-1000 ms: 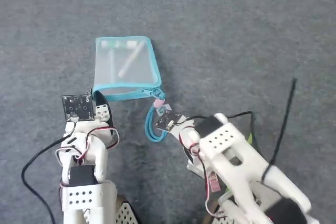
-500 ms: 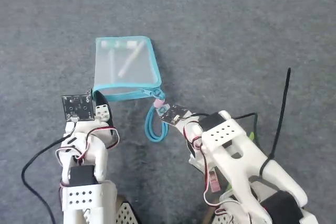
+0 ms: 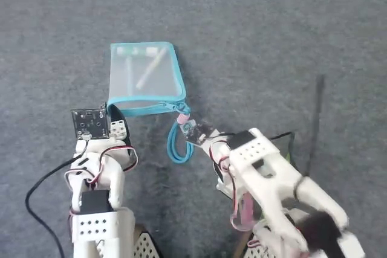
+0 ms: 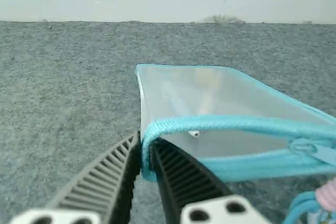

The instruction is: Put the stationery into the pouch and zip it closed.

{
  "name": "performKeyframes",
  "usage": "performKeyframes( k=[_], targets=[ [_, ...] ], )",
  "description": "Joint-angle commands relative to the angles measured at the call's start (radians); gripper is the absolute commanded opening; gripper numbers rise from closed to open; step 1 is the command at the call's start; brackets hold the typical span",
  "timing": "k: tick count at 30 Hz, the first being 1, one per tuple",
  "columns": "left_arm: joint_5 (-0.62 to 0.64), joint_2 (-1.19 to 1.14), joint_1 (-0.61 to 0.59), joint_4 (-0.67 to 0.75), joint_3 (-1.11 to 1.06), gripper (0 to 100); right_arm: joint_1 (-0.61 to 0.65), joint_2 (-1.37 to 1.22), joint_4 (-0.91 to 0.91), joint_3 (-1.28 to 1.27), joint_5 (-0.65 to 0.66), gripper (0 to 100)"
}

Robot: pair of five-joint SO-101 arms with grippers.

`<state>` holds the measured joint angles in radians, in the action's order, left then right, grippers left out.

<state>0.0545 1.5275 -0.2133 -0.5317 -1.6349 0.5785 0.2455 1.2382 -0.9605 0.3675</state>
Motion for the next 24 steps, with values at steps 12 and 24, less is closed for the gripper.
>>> performKeyframes(
  k=[12, 24],
  targets=[
    [0.012, 0.012, 0.011, 0.037, 0.068, 1, -0.143, -0.156, -0.048, 0.097, 0.000, 7.3],
    [0.012, 0.015, 0.011, 0.037, 0.068, 1, -0.173, 0.077, 0.058, 0.091, 0.086, 16.2]
  ],
)
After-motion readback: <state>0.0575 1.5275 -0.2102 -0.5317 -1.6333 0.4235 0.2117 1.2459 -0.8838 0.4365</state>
